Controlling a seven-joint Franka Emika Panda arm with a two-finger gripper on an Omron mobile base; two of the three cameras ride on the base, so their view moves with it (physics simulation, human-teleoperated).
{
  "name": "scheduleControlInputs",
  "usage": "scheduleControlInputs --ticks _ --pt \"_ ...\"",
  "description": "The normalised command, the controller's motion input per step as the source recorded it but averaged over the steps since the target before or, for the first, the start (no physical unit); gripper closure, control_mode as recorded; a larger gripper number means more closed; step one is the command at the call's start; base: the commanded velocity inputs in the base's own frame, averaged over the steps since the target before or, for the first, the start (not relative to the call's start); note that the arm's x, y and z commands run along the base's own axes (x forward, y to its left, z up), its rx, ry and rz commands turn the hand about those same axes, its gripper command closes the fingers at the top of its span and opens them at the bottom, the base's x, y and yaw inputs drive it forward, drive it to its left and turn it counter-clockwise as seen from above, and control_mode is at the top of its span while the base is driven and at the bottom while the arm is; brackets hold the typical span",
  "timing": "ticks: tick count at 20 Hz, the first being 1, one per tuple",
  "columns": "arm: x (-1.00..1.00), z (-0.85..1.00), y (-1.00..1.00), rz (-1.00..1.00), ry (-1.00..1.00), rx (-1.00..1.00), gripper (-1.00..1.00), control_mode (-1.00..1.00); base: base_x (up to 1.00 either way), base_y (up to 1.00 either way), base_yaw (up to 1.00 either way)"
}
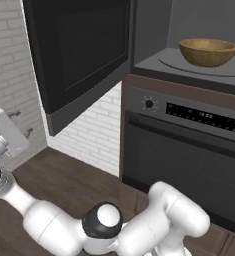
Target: Pick the potato from the sink and place it in the bowl. Then pick the bowl and place it in the microwave. Then close the microwave door and press the start button.
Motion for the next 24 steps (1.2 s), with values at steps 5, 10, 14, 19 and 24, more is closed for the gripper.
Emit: scheduleControlInputs --ticks 5,10,14,19,24 --pt "0.06 0.51 -0.28 0.00 -0.14 0.02 -1.00 -1.00 0.00 0.00 0.00" --pt "0.00 0.49 -0.58 0.00 -0.08 0.07 -1.00 -1.00 0.00 0.00 0.00" --pt "-0.01 0.62 -0.89 0.02 0.00 0.17 -1.00 -1.00 0.00 0.00 0.00" --pt "-0.13 0.59 -1.00 0.08 -0.01 0.21 -1.00 -1.00 0.00 0.00 0.00" --pt "-0.37 0.46 -1.00 0.13 -0.17 0.24 -1.00 -1.00 0.00 0.00 0.00"
